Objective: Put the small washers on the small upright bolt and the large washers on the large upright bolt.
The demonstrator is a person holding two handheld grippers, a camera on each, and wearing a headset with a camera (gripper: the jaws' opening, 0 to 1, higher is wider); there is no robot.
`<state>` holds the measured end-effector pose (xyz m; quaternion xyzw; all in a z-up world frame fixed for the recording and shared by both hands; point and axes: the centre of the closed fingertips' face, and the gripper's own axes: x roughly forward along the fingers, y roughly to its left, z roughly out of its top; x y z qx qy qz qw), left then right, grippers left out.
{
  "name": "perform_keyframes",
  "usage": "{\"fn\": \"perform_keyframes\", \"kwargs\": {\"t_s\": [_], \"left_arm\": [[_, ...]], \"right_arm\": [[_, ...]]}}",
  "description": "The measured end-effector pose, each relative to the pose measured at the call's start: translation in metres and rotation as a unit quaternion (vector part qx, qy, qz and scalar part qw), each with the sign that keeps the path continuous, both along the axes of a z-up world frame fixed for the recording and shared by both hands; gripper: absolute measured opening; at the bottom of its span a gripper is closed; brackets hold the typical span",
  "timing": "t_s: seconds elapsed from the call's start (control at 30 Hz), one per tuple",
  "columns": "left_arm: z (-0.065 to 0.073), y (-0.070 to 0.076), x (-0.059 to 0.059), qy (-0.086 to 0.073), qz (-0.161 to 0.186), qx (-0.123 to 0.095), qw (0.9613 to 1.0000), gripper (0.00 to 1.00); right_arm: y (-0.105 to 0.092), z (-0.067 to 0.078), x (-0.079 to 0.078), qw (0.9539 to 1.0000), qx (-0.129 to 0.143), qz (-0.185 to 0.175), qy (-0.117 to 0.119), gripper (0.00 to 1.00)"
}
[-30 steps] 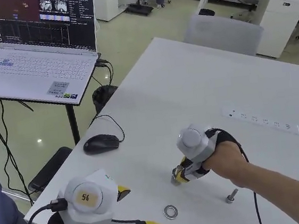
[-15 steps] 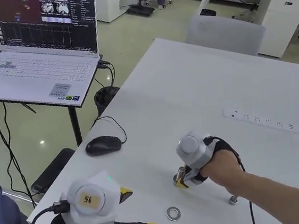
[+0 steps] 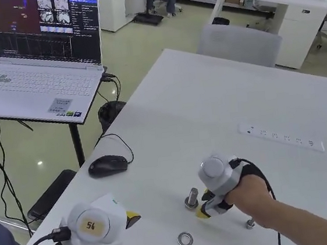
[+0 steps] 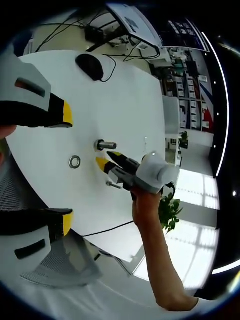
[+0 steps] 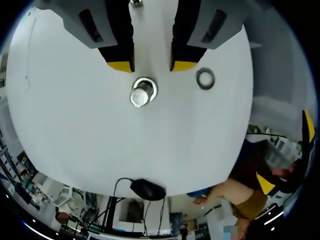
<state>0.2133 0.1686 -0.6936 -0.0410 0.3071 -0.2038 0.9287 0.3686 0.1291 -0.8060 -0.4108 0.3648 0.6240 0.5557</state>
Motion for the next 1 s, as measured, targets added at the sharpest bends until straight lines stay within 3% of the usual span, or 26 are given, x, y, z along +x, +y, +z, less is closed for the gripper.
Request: {"fn": "perform_keyframes", "kwargs": {"t_s": [0.4,0.73,1.0], "left_arm": [[0.002,-0.005,-0.001,-0.003,-0.007,0.002,1.0000,0.65],[0.001,-0.007,-0.003,-0.003,-0.006,0.001,1.0000,0.65],[0.001,-0.008,-0.003,-0.003,-0.006,0.000,1.0000,0.65]], "right_arm": [[-0.017,-0.010,-0.035,0.9997,-0.004,0.009,0.023,0.29],[-0.008,-0.013,-0.069,0.9979,0.013,0.053,0.037,0.29],[-0.004,-0.016,-0.082,0.9960,0.013,0.079,0.039,0.29]]}}
